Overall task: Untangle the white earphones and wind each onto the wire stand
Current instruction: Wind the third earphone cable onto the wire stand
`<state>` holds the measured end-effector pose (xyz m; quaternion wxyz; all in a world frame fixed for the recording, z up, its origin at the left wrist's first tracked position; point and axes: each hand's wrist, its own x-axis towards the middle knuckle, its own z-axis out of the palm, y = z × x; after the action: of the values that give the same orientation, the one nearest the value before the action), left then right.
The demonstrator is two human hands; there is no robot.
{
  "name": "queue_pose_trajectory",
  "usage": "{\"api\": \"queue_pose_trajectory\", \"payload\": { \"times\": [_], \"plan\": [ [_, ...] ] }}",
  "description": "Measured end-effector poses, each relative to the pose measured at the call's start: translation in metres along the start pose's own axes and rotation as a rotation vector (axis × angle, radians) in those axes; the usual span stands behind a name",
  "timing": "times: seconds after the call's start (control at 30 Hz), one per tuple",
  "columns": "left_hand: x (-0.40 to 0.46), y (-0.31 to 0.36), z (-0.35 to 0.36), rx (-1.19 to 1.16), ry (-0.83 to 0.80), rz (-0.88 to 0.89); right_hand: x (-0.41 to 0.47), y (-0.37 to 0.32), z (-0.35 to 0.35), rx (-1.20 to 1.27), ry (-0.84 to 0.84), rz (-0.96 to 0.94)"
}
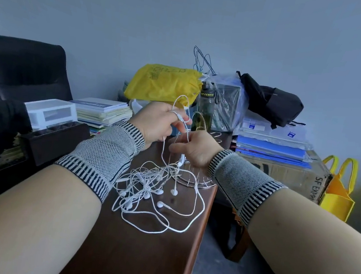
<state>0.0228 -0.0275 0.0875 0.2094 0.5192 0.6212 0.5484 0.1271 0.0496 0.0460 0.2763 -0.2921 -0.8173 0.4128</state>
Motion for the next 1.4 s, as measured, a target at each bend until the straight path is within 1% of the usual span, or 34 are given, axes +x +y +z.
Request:
{"api": "queue_pose_trajectory", "payload": {
  "times": [0.07, 0.1, 0.13, 0.2, 0.27, 0.33, 0.43, 0.5, 0.63, 0.7, 0.83, 0.9, 1.0, 1.07, 1.17, 1.23, 1.27, 1.33, 1.4],
  "plan": [
    [-0.001, -0.003, 0.000, -0.023, -0.013, 0.003, 0.001, -0.002, 0.001, -0.127, 0.000, -0.003],
    [-0.001, -0.005, -0.001, -0.013, -0.001, 0.007, 0.002, -0.004, 0.000, -0.181, 0.053, -0.012],
    [0.001, -0.009, -0.004, 0.005, 0.024, 0.006, 0.004, -0.004, -0.002, -0.169, 0.135, -0.021],
    [0.004, -0.016, -0.009, 0.053, 0.079, -0.006, 0.009, -0.004, -0.010, 0.044, 0.275, -0.032],
    [0.007, -0.024, -0.012, 0.068, 0.105, -0.024, 0.013, -0.005, -0.015, 0.240, 0.302, -0.057],
    [0.010, -0.032, -0.011, 0.056, 0.127, -0.031, 0.015, -0.005, -0.017, 0.304, 0.299, -0.073],
    [0.012, -0.043, -0.006, 0.079, 0.178, 0.000, 0.015, 0.000, -0.015, 0.310, 0.293, -0.060],
    [0.011, -0.048, -0.002, 0.174, 0.139, 0.008, 0.014, 0.003, -0.013, 0.375, 0.285, -0.044],
    [0.008, -0.062, 0.008, 0.411, -0.071, -0.074, 0.013, 0.008, -0.014, 0.497, 0.273, 0.010],
    [0.008, -0.071, 0.013, 0.488, -0.103, -0.099, 0.011, 0.009, -0.016, 0.522, 0.251, 0.021],
    [0.008, -0.078, 0.019, 0.612, -0.086, -0.072, 0.007, 0.010, -0.022, 0.463, 0.246, 0.046],
    [0.007, -0.074, 0.019, 0.743, -0.067, -0.075, 0.009, 0.013, -0.025, 0.398, 0.249, 0.061],
    [0.009, -0.070, 0.010, 0.981, 0.009, -0.121, 0.012, 0.017, -0.026, 0.306, 0.245, 0.086],
    [0.009, -0.070, 0.003, 1.078, 0.060, -0.173, 0.013, 0.018, -0.026, 0.305, 0.245, 0.100],
    [0.008, -0.071, -0.005, 1.184, 0.072, -0.229, 0.014, 0.019, -0.024, 0.328, 0.232, 0.096],
    [0.008, -0.069, -0.005, 1.181, 0.079, -0.203, 0.016, 0.020, -0.022, 0.377, 0.241, 0.104],
    [0.008, -0.068, -0.004, 1.140, 0.078, -0.168, 0.016, 0.020, -0.021, 0.437, 0.242, 0.118],
    [0.006, -0.063, 0.001, 0.978, 0.048, -0.115, 0.017, 0.018, -0.021, 0.576, 0.226, 0.136],
    [0.005, -0.058, 0.008, 0.799, -0.015, -0.075, 0.017, 0.014, -0.022, 0.652, 0.207, 0.148]
  ]
}}
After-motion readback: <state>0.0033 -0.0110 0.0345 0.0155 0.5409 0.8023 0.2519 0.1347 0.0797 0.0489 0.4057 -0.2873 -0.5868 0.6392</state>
